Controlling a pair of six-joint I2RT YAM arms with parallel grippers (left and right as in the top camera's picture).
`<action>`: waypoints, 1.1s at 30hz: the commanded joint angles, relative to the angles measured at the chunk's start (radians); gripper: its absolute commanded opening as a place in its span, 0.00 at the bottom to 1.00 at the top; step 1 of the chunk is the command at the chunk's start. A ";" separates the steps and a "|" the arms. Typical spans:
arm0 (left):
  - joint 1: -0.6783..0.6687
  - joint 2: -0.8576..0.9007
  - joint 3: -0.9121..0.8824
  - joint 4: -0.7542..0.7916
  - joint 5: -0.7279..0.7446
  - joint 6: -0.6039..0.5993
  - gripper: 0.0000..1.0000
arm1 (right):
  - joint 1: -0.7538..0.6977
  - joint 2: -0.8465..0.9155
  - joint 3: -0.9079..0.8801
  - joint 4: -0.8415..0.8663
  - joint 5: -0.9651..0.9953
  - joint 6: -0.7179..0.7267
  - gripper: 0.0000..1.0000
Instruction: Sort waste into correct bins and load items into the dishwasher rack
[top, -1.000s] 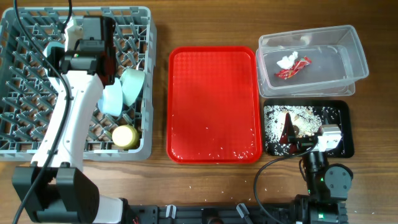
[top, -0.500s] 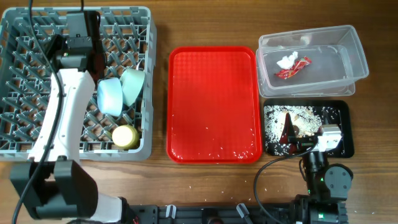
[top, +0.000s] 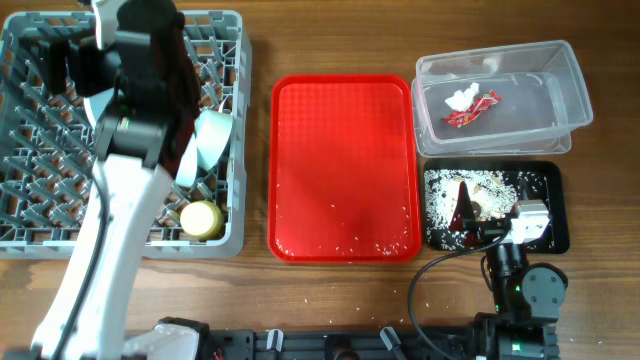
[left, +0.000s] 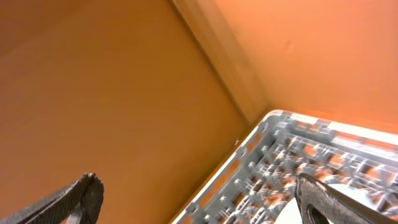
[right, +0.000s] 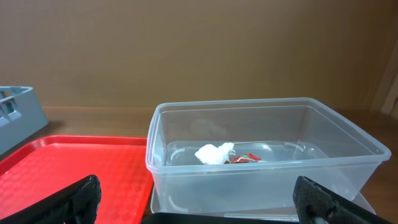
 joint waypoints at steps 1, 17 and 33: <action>-0.164 -0.120 0.002 -0.249 0.293 -0.211 1.00 | -0.002 -0.005 -0.002 0.005 -0.016 0.004 1.00; -0.656 -0.678 -0.001 -0.874 0.804 -0.826 1.00 | -0.002 -0.005 -0.002 0.005 -0.016 0.004 1.00; 0.127 -1.408 -1.258 0.111 1.338 -0.503 1.00 | -0.002 -0.005 -0.002 0.005 -0.016 0.004 1.00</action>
